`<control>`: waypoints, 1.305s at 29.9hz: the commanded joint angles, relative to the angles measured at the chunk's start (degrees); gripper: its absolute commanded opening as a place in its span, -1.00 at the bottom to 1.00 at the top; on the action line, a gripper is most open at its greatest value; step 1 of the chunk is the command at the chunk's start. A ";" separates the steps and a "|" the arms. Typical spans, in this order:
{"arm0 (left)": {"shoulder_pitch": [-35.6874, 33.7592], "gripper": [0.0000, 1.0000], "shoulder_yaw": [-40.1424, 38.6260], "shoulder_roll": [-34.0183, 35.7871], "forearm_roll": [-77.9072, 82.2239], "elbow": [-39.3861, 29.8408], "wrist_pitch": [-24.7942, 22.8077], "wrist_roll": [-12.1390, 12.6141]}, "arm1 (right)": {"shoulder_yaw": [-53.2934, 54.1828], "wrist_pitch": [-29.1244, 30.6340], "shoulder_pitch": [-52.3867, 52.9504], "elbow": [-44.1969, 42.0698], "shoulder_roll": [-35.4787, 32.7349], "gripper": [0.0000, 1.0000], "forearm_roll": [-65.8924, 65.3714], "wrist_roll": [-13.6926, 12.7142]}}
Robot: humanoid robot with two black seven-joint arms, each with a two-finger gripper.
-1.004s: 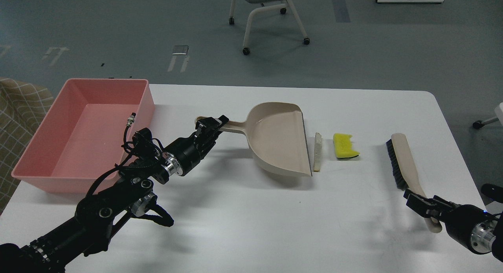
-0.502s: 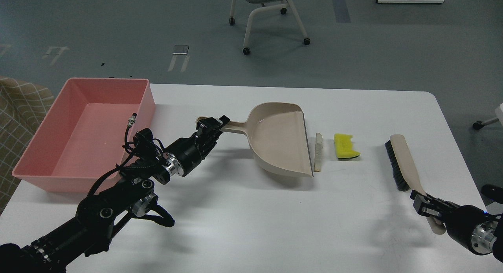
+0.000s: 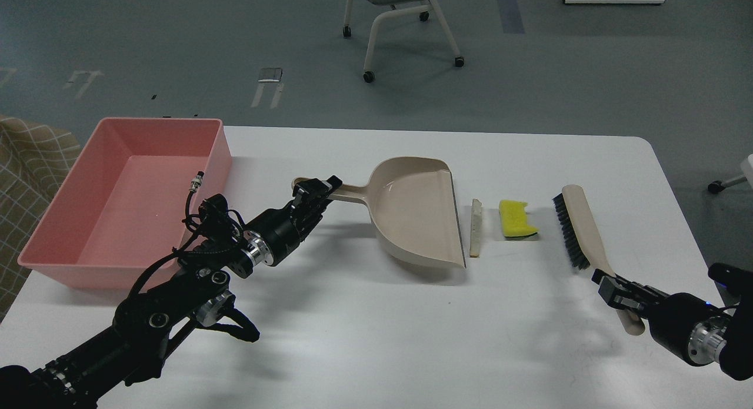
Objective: Sweep and dump garbage into bin
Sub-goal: 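Sweep the sponge and scrap into the dustpan with the right-held brush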
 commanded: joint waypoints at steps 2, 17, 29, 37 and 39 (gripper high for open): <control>-0.08 -1.00 1.01 -0.01 0.00 0.21 0.68 0.10 | -1.94 0.95 2.11 -0.44 0.65 -1.00 0.00 -0.07; -0.17 -1.00 1.01 -0.37 0.00 0.30 1.21 -0.08 | -10.01 5.40 12.38 -3.07 6.97 -1.00 0.00 -0.86; -0.52 -1.00 0.83 -1.07 -0.17 -0.14 1.30 -0.08 | -17.06 5.40 20.21 -4.31 14.97 -1.00 0.18 -1.83; -0.26 -1.00 0.04 -0.98 -0.88 -0.32 2.00 -1.04 | -14.16 5.40 19.69 1.49 8.92 -1.00 4.31 -2.27; -0.17 -1.00 -0.04 -1.07 -0.96 -0.41 2.26 -1.31 | -13.02 5.40 18.29 2.11 7.07 -1.00 4.84 -2.27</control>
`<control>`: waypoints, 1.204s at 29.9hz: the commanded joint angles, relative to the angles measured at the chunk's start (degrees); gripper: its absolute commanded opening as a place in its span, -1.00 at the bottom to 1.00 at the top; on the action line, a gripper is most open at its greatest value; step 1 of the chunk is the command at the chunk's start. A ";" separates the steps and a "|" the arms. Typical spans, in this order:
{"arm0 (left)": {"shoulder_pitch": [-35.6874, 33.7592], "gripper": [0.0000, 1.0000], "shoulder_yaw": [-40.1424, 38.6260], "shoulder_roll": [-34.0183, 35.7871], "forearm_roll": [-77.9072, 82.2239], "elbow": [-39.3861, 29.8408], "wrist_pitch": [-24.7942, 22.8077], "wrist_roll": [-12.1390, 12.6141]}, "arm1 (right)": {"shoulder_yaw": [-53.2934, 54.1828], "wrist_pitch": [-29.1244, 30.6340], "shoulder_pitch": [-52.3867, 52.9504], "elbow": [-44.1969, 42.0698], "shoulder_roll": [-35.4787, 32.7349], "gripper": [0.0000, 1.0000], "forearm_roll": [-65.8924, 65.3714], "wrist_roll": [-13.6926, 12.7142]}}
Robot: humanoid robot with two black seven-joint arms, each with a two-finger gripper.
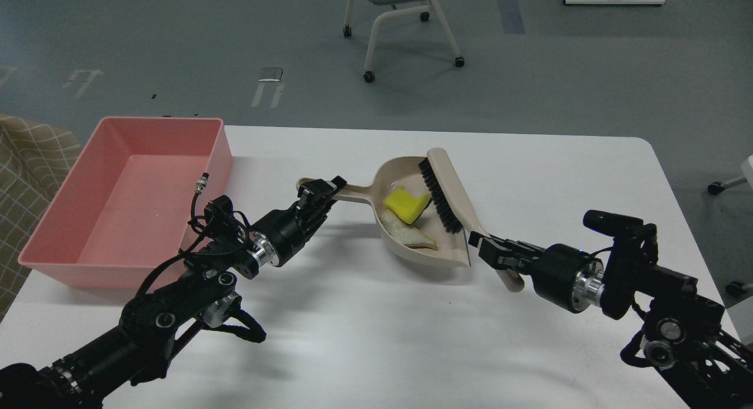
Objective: Sweep and dump garbage into bin
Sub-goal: 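Sweep the sponge and scrap into the dustpan with the right-held brush, then lift the brush away and set it down on the table with the right gripper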
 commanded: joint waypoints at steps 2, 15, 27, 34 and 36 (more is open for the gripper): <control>0.31 -1.00 -0.27 -0.09 -0.20 -0.28 0.46 -0.47 | 5.95 0.00 -3.56 1.07 -3.89 -1.00 1.75 -0.05; -0.74 -1.00 -0.36 -1.67 -0.29 -0.28 1.87 -0.38 | 24.07 0.00 -15.69 1.07 -9.17 -1.00 4.31 0.92; -0.74 -1.00 -0.54 -0.79 -0.29 -0.36 2.66 -0.38 | 25.66 0.00 -17.81 -4.02 -12.33 -1.00 3.87 1.18; -0.74 -1.00 -0.54 -0.79 -0.29 -0.45 2.66 -0.47 | 25.57 0.00 -17.72 -8.86 -13.56 -1.00 3.95 3.03; -0.74 -1.00 -0.54 -0.88 -0.29 -0.45 2.66 -0.47 | 25.40 0.00 -17.98 -8.51 -13.91 -1.00 4.04 3.21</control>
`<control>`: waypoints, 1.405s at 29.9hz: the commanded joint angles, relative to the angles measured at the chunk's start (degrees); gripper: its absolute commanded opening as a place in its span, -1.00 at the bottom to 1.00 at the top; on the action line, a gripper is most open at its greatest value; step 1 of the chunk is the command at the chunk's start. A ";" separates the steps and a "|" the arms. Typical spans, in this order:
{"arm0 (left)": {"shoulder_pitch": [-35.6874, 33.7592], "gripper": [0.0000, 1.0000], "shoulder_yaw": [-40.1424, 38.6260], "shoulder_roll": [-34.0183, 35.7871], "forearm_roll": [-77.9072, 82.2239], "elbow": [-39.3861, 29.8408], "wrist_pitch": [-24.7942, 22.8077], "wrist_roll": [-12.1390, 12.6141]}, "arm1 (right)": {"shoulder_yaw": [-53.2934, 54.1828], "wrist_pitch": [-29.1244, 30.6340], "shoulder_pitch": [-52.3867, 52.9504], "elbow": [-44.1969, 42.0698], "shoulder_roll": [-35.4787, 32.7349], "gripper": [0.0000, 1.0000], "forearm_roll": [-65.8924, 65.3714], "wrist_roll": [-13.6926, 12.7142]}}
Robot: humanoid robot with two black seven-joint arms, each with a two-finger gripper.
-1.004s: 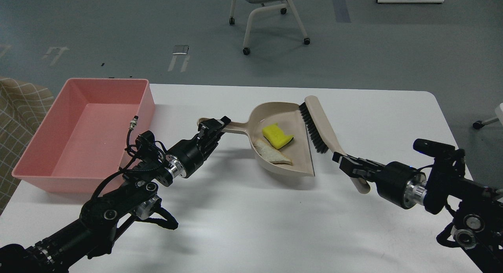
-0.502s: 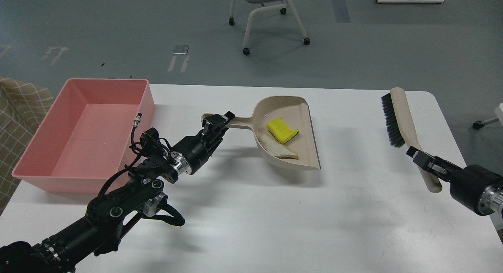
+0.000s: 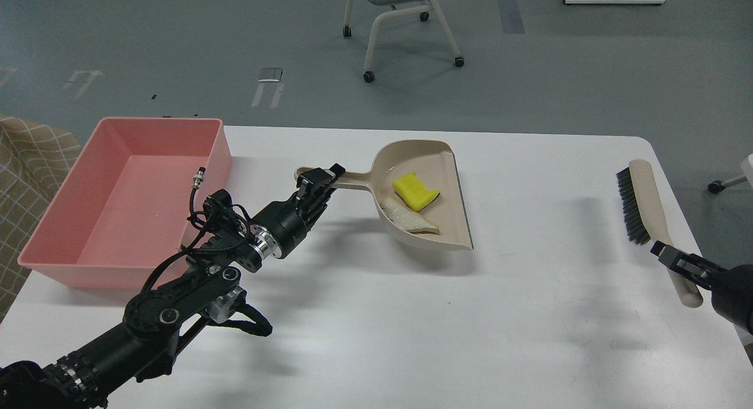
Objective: Sweep and dump garbage into bin
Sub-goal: 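Lift the brush away and set it down on the table with the right gripper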
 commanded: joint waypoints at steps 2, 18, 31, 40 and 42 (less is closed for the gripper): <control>0.00 -1.00 0.00 -0.26 0.00 0.00 0.00 -0.09 | -0.39 0.00 -0.60 0.09 -0.58 -1.00 0.18 0.43; -0.97 -1.00 0.00 -0.43 0.00 0.00 -0.09 0.00 | -3.38 0.00 -1.31 1.94 1.26 -1.00 0.09 0.43; -0.97 -1.00 -0.53 0.01 0.00 -0.09 0.00 -0.09 | -5.40 0.00 1.51 1.67 1.26 -0.65 -0.53 0.25; -1.23 -1.00 -0.53 -0.17 0.00 -0.09 0.00 0.00 | -5.32 0.00 1.33 1.23 1.44 -0.21 -0.44 0.25; -1.49 -1.00 -0.53 -0.08 0.00 -0.09 0.00 0.00 | -5.32 0.00 1.33 1.23 1.52 -0.15 -0.44 0.25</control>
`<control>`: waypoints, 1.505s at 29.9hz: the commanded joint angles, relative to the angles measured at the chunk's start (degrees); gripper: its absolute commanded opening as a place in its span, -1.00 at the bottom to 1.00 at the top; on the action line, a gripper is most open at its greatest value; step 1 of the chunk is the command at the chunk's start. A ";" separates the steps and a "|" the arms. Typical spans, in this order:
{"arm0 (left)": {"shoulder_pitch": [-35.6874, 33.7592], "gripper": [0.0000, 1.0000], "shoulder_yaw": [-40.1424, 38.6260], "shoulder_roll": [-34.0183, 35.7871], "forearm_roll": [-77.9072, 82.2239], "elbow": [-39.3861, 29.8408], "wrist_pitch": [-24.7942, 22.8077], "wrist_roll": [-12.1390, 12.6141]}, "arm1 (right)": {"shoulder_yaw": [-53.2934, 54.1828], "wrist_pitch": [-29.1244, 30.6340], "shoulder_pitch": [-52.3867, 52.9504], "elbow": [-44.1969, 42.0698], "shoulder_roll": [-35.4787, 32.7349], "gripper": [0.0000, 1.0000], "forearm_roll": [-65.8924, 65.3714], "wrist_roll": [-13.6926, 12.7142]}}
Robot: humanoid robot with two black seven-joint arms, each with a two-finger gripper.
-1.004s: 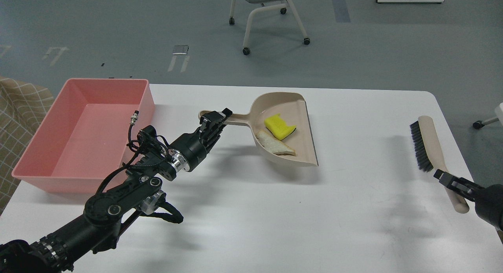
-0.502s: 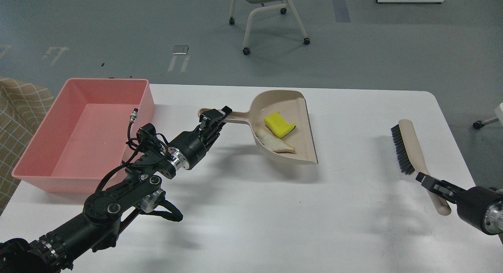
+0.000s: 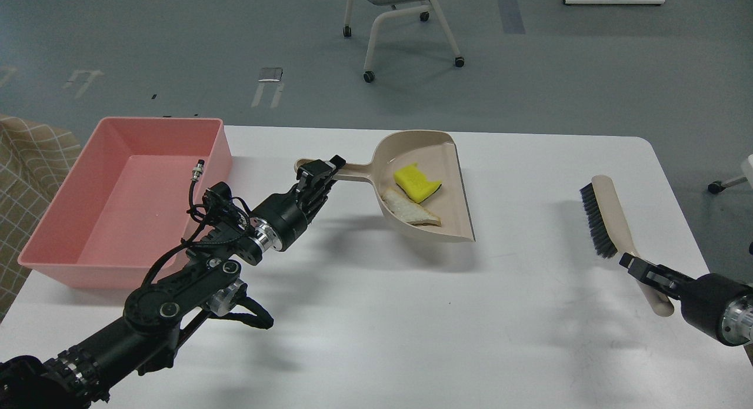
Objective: Sweep and dump garbage into bin
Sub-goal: 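Lift the brush away and set it down on the table with the right gripper, then lift the dustpan with the left gripper over the pink bin and tilt it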
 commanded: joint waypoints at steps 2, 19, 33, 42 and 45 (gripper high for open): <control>-0.28 -1.00 0.00 0.15 0.00 0.00 0.00 -0.01 | 0.17 0.00 0.00 0.16 0.12 -0.14 0.10 0.00; -0.19 -1.00 0.00 0.68 0.00 0.00 0.00 -0.10 | 8.34 0.00 1.40 4.20 2.05 0.19 1.24 0.00; 0.42 -1.00 -0.09 1.11 -0.08 -0.09 0.00 -0.62 | 13.18 0.00 14.40 1.65 11.44 0.24 13.81 -0.61; 2.53 -1.00 -5.62 7.17 -8.51 -9.66 -0.09 -0.63 | 13.18 0.00 14.24 -0.98 14.35 0.24 13.81 -0.79; 4.11 -1.00 -8.43 9.37 -10.63 -10.81 -0.53 -0.63 | 13.27 0.00 14.15 -2.30 14.44 0.24 13.81 -0.70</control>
